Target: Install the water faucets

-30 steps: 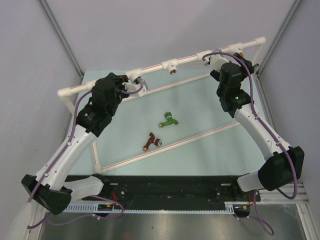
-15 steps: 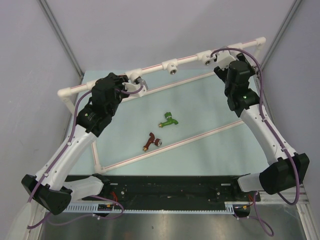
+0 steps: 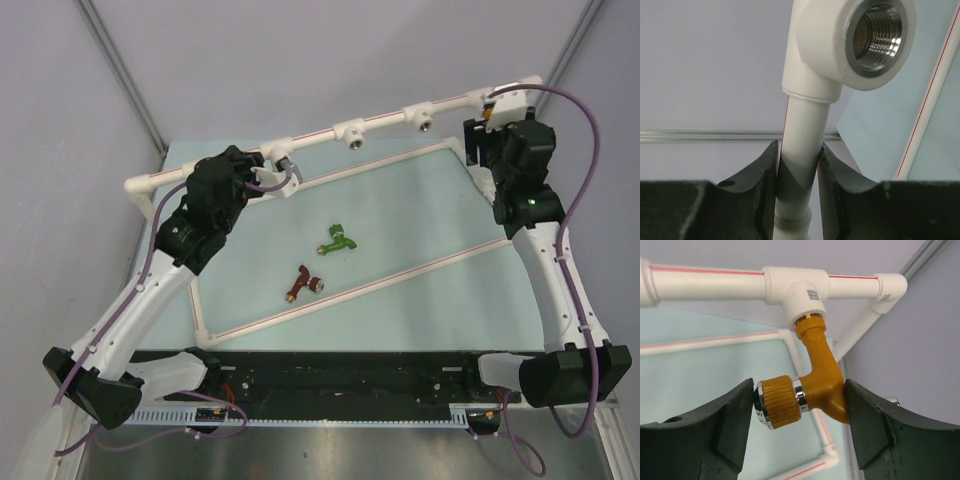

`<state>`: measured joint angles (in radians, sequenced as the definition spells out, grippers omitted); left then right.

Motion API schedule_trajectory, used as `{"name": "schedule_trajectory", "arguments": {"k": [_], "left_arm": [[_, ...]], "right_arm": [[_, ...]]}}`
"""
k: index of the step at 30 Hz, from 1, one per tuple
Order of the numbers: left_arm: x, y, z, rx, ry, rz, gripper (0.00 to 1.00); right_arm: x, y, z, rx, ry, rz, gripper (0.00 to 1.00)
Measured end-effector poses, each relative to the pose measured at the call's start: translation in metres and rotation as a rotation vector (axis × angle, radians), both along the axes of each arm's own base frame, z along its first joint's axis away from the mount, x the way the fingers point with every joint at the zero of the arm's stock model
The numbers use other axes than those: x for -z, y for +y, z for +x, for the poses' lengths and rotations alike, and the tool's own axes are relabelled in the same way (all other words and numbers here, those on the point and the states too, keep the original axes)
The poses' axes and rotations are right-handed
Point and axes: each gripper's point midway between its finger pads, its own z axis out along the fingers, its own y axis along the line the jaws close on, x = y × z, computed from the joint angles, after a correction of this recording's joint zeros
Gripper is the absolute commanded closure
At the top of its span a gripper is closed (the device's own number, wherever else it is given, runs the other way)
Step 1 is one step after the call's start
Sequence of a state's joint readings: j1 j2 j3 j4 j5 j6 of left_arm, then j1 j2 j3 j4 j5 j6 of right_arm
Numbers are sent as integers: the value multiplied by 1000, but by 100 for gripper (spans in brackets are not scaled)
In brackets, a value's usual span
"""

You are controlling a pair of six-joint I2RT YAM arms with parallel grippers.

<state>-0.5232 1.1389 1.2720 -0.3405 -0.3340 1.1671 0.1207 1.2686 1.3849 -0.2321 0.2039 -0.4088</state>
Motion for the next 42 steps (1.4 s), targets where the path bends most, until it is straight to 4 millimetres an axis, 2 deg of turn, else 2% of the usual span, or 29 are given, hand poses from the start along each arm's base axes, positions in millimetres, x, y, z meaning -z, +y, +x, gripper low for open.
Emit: {"name": "schedule_trajectory", "arguments": {"k": [6, 13, 16, 21, 24, 28, 31, 37, 42], "left_arm": [[-1, -18, -2, 78, -1, -15, 100], [0, -15, -1, 64, 1, -15, 100], [0, -15, -1, 64, 1, -17, 100], [0, -15, -1, 63, 1, -18, 100], [-1, -15, -1, 64, 1, -18, 100], [-1, -15, -1, 64, 1, -19, 100], [0, -15, -1, 63, 1, -19, 100], [-1, -15, -1, 63, 1, -19, 100], [-1, -15, -1, 64, 1, -19, 100]], "right_arm": [[-16, -20, -14, -7, -62, 277, 32], [-60, -65, -33, 139, -226, 339, 23], [-74, -61, -40, 111, -265, 340, 16], [-82, -43, -46, 15, -263, 300, 0], [-76, -30, -46, -13, -226, 231, 0], [-57, 0, -42, -42, -136, 72, 0], [-42, 13, -36, -32, -74, -59, 0], [-6, 15, -22, 58, 83, -345, 0], [3, 6, -16, 166, 140, -526, 0]]}}
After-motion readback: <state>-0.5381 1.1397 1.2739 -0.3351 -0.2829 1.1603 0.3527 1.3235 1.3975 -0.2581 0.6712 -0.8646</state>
